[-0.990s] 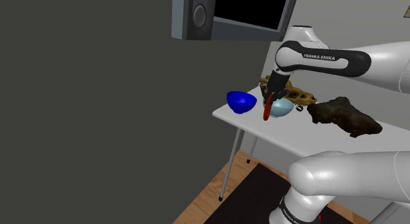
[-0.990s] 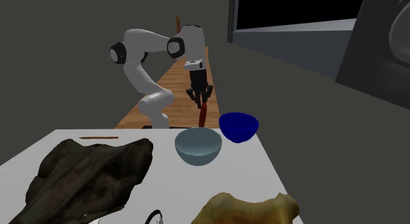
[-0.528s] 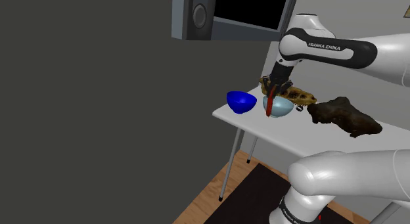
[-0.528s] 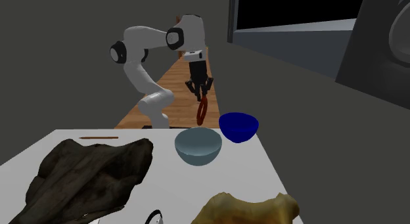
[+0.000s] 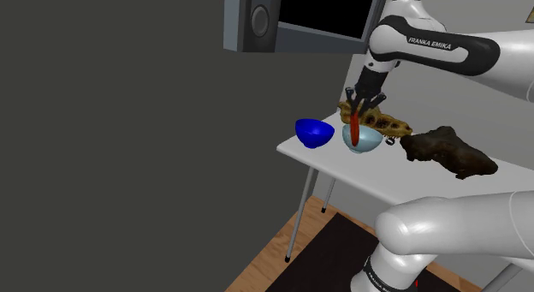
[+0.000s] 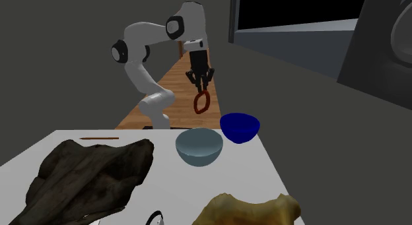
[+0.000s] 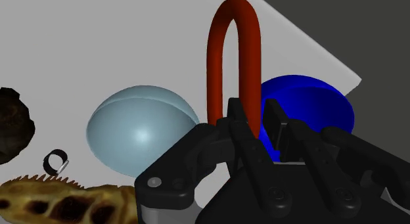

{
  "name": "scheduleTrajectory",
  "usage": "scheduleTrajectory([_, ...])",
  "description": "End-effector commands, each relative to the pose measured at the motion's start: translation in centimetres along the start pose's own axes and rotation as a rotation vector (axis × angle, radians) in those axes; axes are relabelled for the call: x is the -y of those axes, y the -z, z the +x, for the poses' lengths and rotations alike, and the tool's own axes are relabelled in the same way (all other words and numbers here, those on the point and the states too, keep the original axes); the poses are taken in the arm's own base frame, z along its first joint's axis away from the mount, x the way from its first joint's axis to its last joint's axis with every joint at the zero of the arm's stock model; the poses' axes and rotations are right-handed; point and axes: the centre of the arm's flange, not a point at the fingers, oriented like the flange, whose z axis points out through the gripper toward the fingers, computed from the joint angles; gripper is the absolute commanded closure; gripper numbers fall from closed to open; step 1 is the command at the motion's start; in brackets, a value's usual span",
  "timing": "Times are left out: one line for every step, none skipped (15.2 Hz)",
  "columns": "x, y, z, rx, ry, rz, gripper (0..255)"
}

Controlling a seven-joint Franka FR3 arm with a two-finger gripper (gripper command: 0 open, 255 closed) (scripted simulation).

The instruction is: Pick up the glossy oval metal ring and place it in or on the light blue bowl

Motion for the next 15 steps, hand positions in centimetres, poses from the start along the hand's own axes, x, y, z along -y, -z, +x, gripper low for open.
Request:
scheduleTrajectory([0.1,1.0,0.3,0.0,0.0,0.0,255])
scheduleTrajectory([0.1,1.5,0.4,0.0,0.0,0.0,255])
scheduleTrajectory([0.1,2.0,0.5,0.0,0.0,0.0,255])
scheduleTrajectory([0.1,2.5,0.6,0.0,0.0,0.0,255])
scheduleTrajectory([0.1,3.1,0.7,0.0,0.0,0.0,255])
scheduleTrajectory([0.1,3.6,0.8,0.0,0.0,0.0,255])
scheduleTrajectory([0.1,4.1,0.9,0.0,0.0,0.0,255])
scheduleTrajectory([0.1,4.6,1.0,0.0,0.0,0.0,255])
scheduleTrajectory([0.1,5.1,1.1,0.0,0.0,0.0,255])
scheduleTrajectory([0.1,5.5,1.2,0.0,0.0,0.0,255])
scheduleTrajectory([-0.7,5.7,2.2,0.0,0.0,0.0,255])
scheduleTrajectory([-1.5,5.8,3.3,0.0,0.0,0.0,255])
scheduleTrajectory([-2.2,6.0,4.3,0.0,0.0,0.0,255])
scheduleTrajectory([-3.0,6.2,5.4,0.0,0.0,0.0,255])
scheduleTrajectory([-3.8,6.4,6.5,0.0,0.0,0.0,255])
